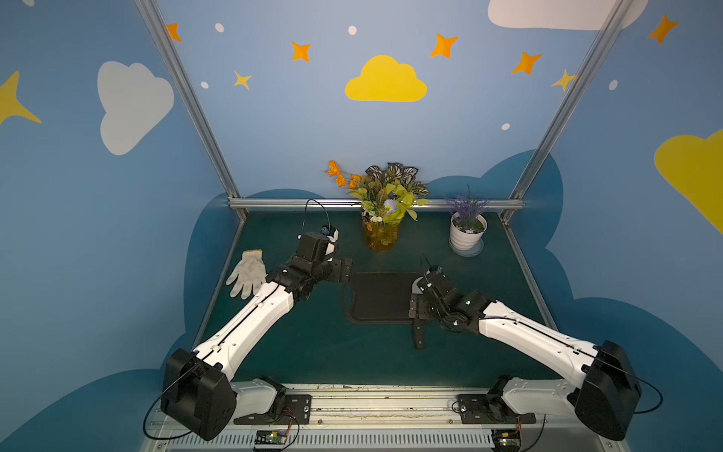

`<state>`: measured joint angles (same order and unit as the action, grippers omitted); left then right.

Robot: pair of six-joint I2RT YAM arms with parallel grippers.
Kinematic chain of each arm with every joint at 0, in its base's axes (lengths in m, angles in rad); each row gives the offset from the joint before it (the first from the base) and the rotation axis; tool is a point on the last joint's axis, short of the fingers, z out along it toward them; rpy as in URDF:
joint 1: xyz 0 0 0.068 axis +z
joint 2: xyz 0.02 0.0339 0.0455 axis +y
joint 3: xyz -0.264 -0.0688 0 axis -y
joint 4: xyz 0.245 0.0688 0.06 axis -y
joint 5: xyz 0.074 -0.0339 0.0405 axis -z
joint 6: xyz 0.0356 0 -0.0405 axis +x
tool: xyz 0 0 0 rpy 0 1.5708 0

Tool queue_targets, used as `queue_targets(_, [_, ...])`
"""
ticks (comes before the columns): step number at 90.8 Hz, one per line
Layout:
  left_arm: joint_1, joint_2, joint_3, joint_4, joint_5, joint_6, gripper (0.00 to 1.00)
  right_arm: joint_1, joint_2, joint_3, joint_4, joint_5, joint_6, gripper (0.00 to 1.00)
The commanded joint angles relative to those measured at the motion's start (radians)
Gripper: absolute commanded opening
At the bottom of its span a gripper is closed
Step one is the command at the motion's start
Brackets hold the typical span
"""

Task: Align the knife with the edge of the cutting board
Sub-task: Place the knife at the edge of the cutting board.

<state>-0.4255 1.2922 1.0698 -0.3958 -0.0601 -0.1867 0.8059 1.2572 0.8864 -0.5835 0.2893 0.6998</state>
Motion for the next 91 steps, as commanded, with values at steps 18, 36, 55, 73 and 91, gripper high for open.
queue_targets(18, [-0.029,-0.068,-0.013,-0.078,0.1,-0.017,1.0,0.023,0.086,-0.008,-0.043,-0.133,0.012,0.98])
queue_targets(36, [-0.117,-0.14,-0.041,-0.175,0.049,-0.042,1.0,0.079,0.137,-0.058,-0.018,-0.064,0.086,0.93])
queue_targets(55, [-0.166,-0.237,-0.091,-0.243,0.033,-0.059,1.0,0.091,0.185,-0.09,0.023,-0.042,0.095,0.82])
queue_targets(73, [-0.18,-0.317,-0.16,-0.263,0.002,-0.063,1.0,0.092,0.232,-0.087,0.054,-0.033,0.09,0.69])
queue_targets(91, [-0.182,-0.301,-0.168,-0.249,-0.053,-0.046,1.0,0.095,0.266,-0.081,0.068,-0.014,0.095,0.64])
